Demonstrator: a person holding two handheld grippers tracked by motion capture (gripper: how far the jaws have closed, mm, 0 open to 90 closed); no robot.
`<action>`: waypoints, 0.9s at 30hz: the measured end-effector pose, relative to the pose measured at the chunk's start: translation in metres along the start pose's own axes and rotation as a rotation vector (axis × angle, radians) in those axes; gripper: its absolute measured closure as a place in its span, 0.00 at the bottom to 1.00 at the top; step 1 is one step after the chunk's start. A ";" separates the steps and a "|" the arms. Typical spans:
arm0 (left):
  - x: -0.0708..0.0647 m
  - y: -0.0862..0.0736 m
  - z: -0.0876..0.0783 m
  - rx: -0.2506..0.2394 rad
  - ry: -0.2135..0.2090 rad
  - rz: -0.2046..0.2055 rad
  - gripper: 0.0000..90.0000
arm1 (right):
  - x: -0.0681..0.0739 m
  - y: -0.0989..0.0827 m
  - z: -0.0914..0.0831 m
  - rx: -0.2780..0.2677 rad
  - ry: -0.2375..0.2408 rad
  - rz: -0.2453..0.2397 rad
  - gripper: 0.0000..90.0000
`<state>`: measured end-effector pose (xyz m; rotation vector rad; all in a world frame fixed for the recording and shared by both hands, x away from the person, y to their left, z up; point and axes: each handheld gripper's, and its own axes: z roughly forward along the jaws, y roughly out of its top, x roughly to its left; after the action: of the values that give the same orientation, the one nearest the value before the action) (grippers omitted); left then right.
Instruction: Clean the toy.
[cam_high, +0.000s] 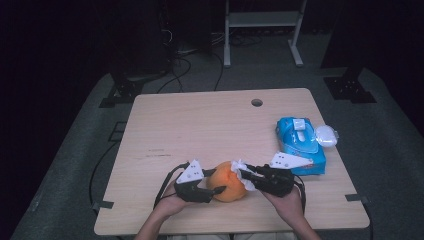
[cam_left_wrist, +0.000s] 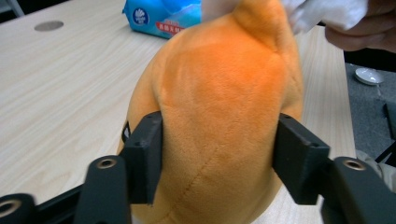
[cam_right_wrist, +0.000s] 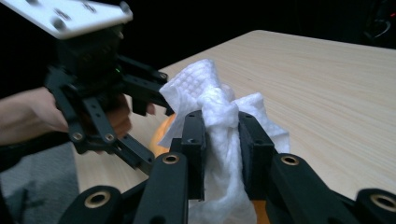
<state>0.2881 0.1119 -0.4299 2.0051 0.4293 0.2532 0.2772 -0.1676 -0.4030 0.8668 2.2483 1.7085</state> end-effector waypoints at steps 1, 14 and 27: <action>0.000 0.001 -0.002 -0.005 -0.009 -0.012 0.47 | -0.001 -0.001 0.000 0.005 -0.008 0.003 0.82; 0.001 0.007 -0.009 -0.016 -0.015 -0.035 0.49 | 0.002 0.001 0.001 0.008 -0.013 -0.014 0.82; -0.002 0.012 -0.007 -0.007 -0.017 -0.041 0.49 | 0.004 0.001 0.002 0.022 -0.027 -0.037 0.82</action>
<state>0.2862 0.1125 -0.4161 1.9879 0.4574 0.2119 0.2747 -0.1636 -0.4020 0.8424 2.2555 1.6493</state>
